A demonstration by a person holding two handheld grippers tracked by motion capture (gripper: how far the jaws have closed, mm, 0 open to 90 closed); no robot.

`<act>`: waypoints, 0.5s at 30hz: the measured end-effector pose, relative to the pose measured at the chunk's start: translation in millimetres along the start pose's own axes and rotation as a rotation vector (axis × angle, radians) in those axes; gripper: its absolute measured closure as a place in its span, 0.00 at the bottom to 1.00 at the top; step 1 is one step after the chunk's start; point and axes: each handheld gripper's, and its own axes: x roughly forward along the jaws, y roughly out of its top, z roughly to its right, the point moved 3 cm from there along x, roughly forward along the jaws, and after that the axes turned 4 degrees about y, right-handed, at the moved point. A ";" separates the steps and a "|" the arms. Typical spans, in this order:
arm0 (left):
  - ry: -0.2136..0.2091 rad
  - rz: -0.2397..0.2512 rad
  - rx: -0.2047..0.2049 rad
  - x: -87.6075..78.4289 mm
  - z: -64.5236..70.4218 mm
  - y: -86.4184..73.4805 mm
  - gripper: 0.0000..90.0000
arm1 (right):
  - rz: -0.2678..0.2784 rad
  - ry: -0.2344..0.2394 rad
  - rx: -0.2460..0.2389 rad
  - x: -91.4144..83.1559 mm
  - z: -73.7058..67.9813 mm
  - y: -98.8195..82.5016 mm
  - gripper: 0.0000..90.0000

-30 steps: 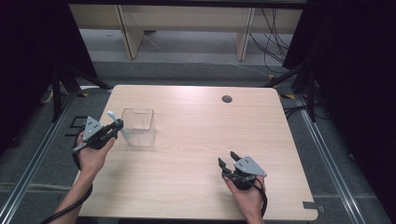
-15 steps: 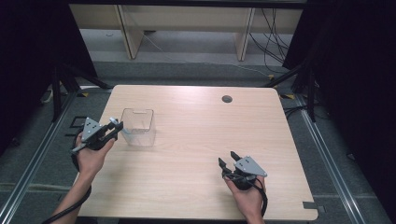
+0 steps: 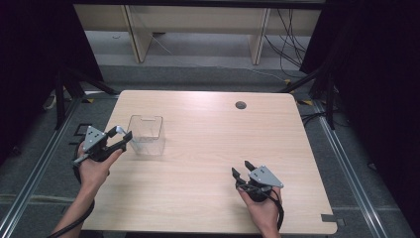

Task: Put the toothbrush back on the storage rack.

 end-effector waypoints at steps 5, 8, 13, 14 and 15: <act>0.010 0.001 0.006 -3.4 -0.1 -0.4 0.40 | 0.000 -0.007 -0.031 -0.4 1.8 0.3 0.51; 0.013 0.008 0.001 -4.7 -0.7 -1.3 0.37 | -0.007 0.003 -0.004 -0.2 0.2 -0.3 0.51; 0.019 -0.003 0.006 -9.1 -1.5 -3.4 0.35 | 0.000 -0.011 -0.023 -0.9 1.9 0.1 0.51; 0.017 -0.001 0.003 -9.9 -1.2 -3.9 0.35 | -0.003 -0.007 -0.012 -1.1 1.2 -0.1 0.51; 0.016 -0.007 0.004 -11.3 -1.0 -4.3 0.35 | 0.005 -0.010 -0.035 -1.0 2.9 0.3 0.51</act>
